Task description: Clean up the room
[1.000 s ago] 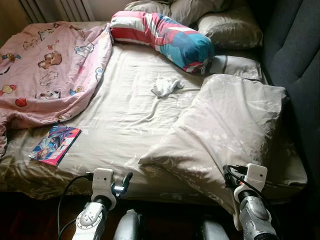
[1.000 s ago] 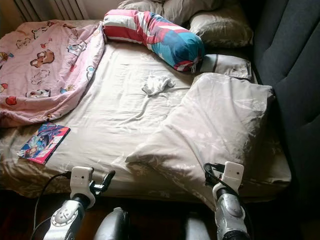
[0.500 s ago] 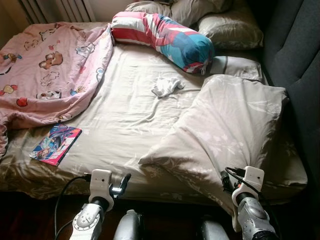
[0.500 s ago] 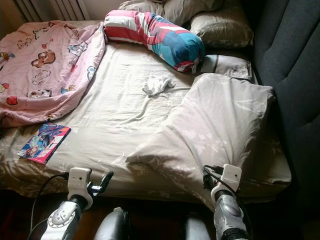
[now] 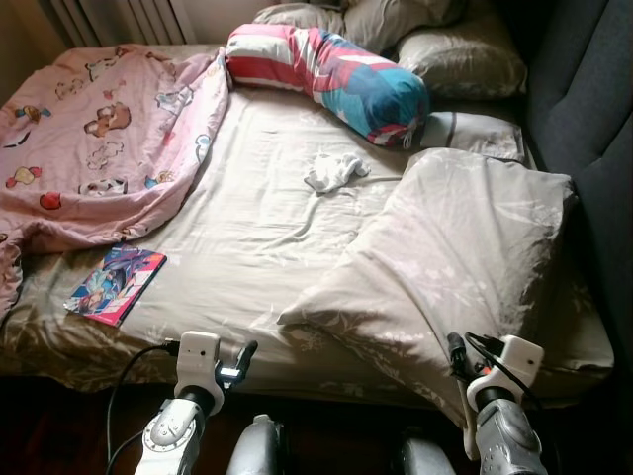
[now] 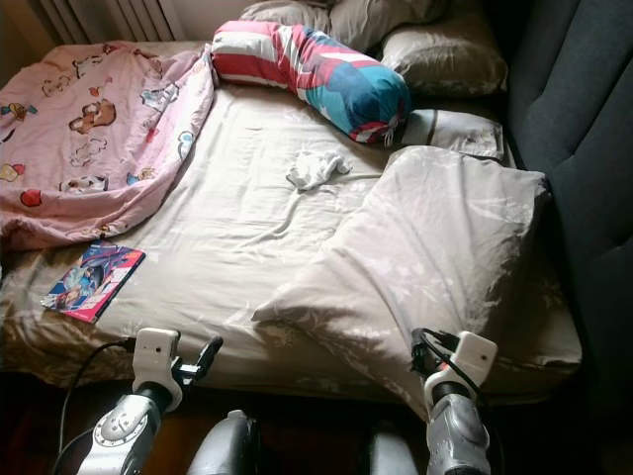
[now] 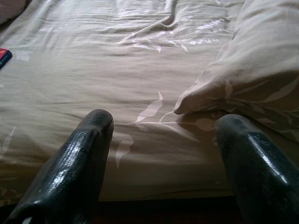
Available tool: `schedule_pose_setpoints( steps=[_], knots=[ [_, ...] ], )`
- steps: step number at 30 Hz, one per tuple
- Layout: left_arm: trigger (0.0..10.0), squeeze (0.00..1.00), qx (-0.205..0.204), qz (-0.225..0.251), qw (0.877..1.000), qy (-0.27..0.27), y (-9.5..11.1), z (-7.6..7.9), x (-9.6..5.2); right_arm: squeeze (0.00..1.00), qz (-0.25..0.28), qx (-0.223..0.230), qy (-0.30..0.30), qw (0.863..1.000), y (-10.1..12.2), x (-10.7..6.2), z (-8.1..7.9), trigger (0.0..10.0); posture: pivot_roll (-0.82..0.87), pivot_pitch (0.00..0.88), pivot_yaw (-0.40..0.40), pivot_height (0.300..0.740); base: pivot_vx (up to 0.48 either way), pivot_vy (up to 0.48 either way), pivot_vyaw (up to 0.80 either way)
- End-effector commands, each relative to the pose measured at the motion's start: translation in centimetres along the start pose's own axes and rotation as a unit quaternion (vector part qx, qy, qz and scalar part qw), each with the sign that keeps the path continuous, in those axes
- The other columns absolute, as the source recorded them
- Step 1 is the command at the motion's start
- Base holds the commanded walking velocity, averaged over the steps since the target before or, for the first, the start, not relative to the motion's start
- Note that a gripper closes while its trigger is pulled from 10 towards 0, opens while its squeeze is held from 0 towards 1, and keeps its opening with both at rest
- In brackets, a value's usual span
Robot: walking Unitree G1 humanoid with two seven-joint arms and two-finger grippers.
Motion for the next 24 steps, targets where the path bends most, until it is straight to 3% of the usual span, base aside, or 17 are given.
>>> schedule_pose_setpoints(
  steps=[1,9,15,17,24],
  knots=[
    [10.0,0.00,0.000,-0.012,1.000,0.003,-0.5,-0.2,-0.2,1.00,0.007,0.006,-0.004,1.000,-0.5,-0.7,0.3,10.0,-0.07,0.157,0.079,0.651,0.000,0.000,0.00],
    [10.0,0.00,-0.001,-0.012,1.000,0.004,-0.6,-0.3,-0.2,1.00,0.001,0.008,-0.004,1.000,-1.9,-2.5,1.3,10.0,-0.08,0.158,0.072,0.651,0.000,0.000,0.00],
    [10.0,0.00,-0.001,-0.015,1.000,0.002,-0.7,-0.2,-0.2,0.99,-0.036,0.018,0.046,0.998,-2.9,-2.5,0.2,10.0,-0.08,0.165,0.076,0.651,0.000,0.000,0.00],
    [10.0,0.00,0.001,-0.015,1.000,0.000,-0.7,-0.2,-0.2,0.00,-0.049,0.016,0.055,0.997,-3.0,-2.2,-0.3,10.0,-0.07,0.167,0.078,0.651,0.000,0.000,0.00],
    [10.0,0.00,0.008,-0.015,1.000,-0.004,-0.6,-0.4,-0.5,0.00,-0.074,0.001,0.071,0.995,-2.5,-0.7,-1.8,10.0,-0.05,0.190,0.092,0.651,0.000,0.000,0.00]
  ],
)
Point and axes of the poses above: a point about 5 cm out from each wrist's last joint towards the gripper, its own x axis pointing out of the wrist towards the gripper, its own y axis along the axis of the wrist's last joint, z = x × y, the point moved 1 cm from there along x, pointing out of the wrist towards the gripper, and after that the axes turned 8 degrees about -x, right-handed, at the moved point
